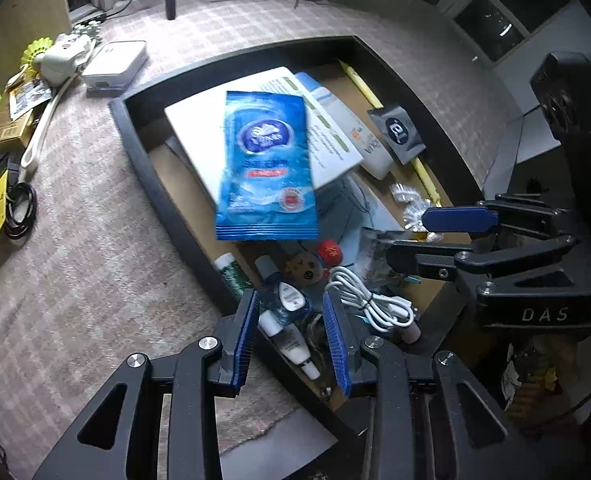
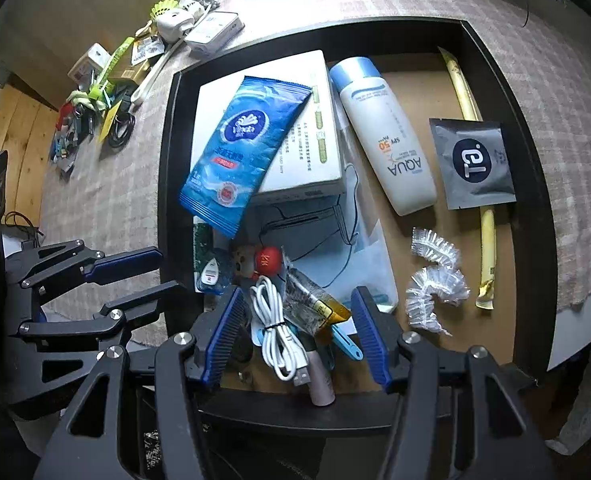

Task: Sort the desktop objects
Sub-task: 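Carry the eye-drop bottle and snack packet to the tray and open both grippers, then move both grippers back over the pile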

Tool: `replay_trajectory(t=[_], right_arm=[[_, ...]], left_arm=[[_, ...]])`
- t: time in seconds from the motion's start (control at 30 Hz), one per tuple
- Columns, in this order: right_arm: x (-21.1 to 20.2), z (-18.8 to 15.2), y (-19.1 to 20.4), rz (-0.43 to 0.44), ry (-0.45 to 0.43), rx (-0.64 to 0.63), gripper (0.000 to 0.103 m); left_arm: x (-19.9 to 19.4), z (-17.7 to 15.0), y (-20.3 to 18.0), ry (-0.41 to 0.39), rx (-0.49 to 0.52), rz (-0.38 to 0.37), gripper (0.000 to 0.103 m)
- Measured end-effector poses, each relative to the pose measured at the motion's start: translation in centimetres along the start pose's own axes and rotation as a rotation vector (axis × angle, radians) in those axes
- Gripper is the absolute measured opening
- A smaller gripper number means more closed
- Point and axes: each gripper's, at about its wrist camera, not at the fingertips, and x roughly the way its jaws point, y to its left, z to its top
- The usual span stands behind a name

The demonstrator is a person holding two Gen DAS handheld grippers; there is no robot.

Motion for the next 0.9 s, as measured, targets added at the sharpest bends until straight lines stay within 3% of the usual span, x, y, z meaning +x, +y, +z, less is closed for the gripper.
replay_trajectory(t=[0.27,0.4,0.73,0.9], right_arm=[[-0.1,1.0,2.3,0.031,-0.04,-0.004,0.055],[0.0,2.1,4.2,0.051,-0.055,-0.016,0.055],[0.1,7.4,10.1,0.1,-0.113,-0.082,0.055],[0.4,10.1,12.3,0.116,-0.127,-0.112,0.056]], left_arm=[[-1.4,0.4,5.3,-0.019,-0.102,0.027,0.032],[-2.5,0.6,9.3,-0.037,-0.179,0.06,0.037],[-5.4,1.4,20.8,-0.092,-0.381,0.156,0.045],[-6.4,2.0,25.7,-0.112,-0.488,0.155,0.046]])
